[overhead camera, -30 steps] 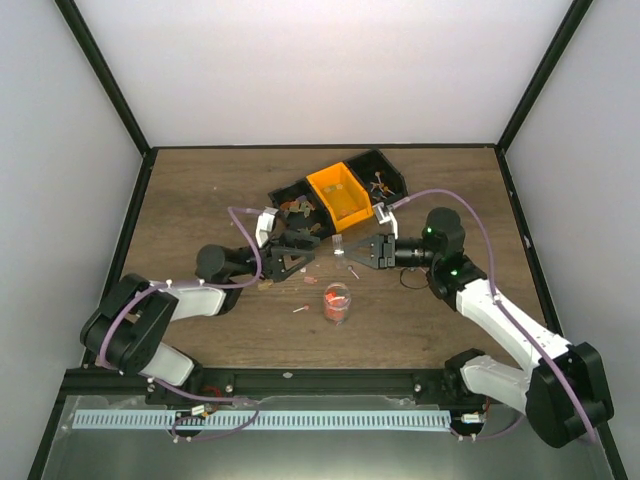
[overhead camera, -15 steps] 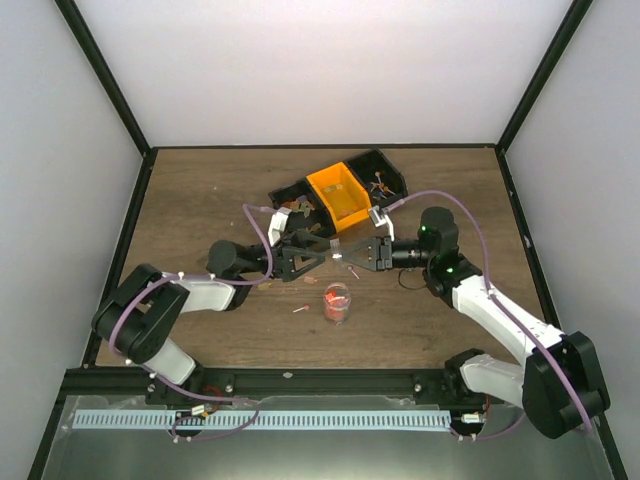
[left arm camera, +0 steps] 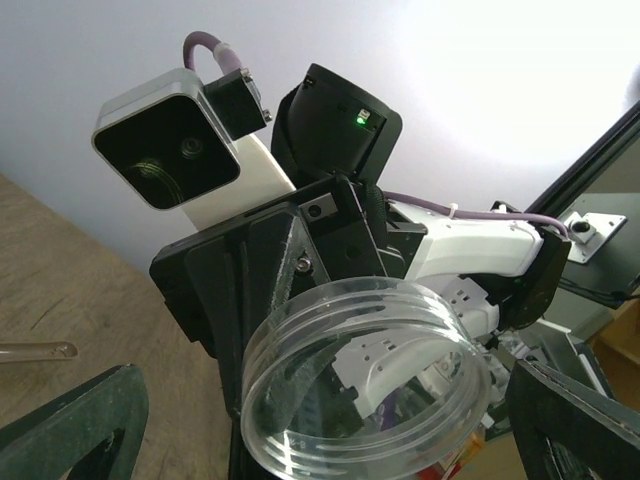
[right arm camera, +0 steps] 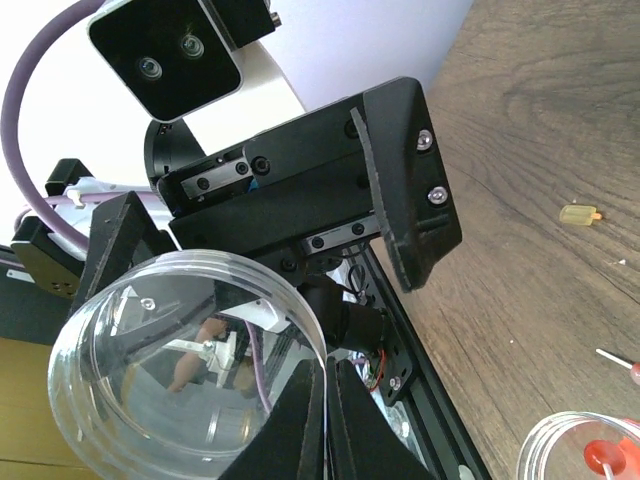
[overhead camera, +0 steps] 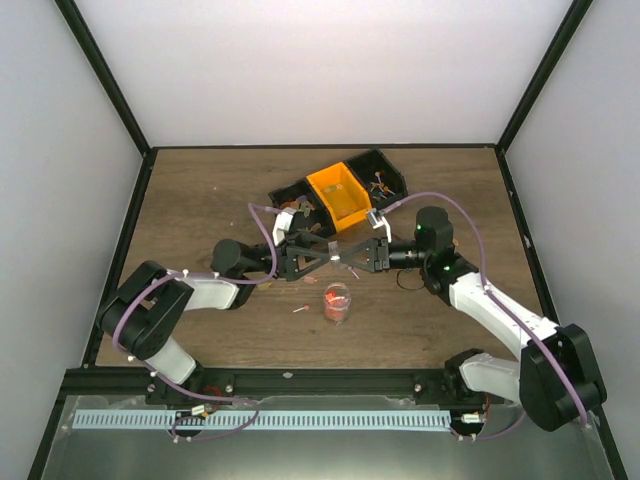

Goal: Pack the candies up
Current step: Pick up the bottle lid at the center of the board.

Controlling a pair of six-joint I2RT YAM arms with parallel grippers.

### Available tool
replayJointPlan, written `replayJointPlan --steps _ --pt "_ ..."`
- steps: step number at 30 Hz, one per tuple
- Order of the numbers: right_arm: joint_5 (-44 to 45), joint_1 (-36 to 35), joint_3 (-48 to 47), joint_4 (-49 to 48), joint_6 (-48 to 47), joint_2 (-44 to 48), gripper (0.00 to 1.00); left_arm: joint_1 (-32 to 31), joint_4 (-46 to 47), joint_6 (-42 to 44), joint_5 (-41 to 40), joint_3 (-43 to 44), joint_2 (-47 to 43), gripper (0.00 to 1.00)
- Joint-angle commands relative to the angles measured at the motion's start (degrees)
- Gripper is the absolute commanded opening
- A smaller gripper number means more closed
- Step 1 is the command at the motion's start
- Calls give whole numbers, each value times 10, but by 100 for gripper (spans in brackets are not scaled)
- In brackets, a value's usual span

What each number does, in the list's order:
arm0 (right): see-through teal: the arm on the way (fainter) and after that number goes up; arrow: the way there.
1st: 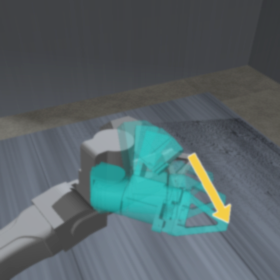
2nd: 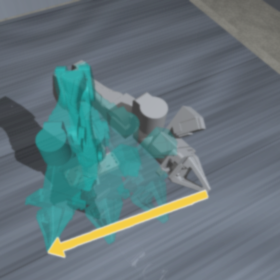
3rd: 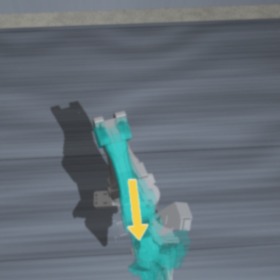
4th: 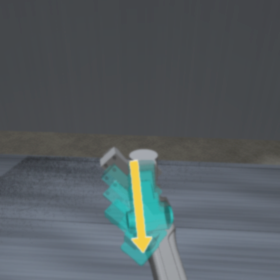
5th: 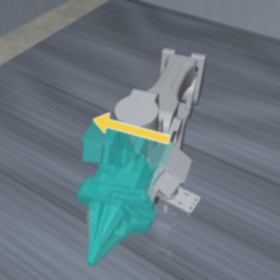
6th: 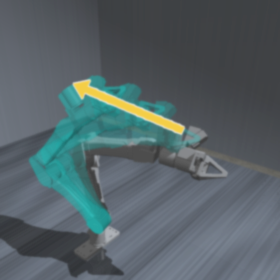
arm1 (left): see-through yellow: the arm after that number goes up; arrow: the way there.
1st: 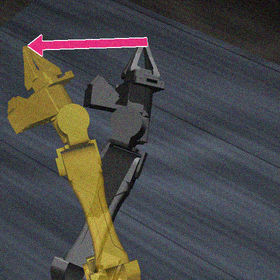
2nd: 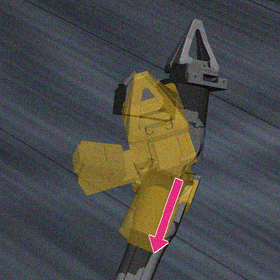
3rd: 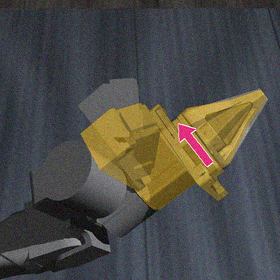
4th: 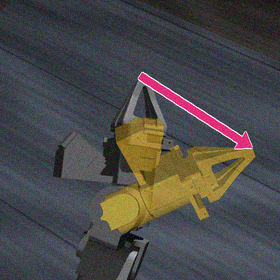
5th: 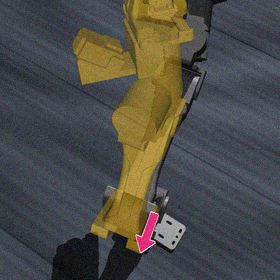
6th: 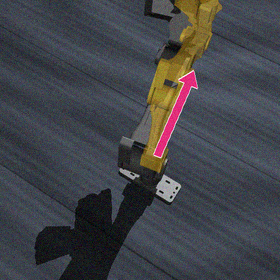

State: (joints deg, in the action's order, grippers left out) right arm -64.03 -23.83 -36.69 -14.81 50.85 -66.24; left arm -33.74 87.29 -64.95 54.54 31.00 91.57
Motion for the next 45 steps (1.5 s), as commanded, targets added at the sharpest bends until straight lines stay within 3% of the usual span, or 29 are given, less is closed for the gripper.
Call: replayJointPlan --steps 1,8,17,21,45 --pt "3 -1 -25 13 -18 -5 1 -9 142 -8 -2 11 3 99" --pt "39 -1 -45 82 -62 -11 1 -13 142 -21 -9 12 18 94" --pt "37 -1 -47 76 -59 -12 1 -16 142 -20 -4 12 23 90" --pt "34 -1 -44 73 -59 -14 1 -17 142 -21 0 15 24 82" --pt "23 -1 -39 52 -45 -26 2 -24 142 -32 18 28 33 71"
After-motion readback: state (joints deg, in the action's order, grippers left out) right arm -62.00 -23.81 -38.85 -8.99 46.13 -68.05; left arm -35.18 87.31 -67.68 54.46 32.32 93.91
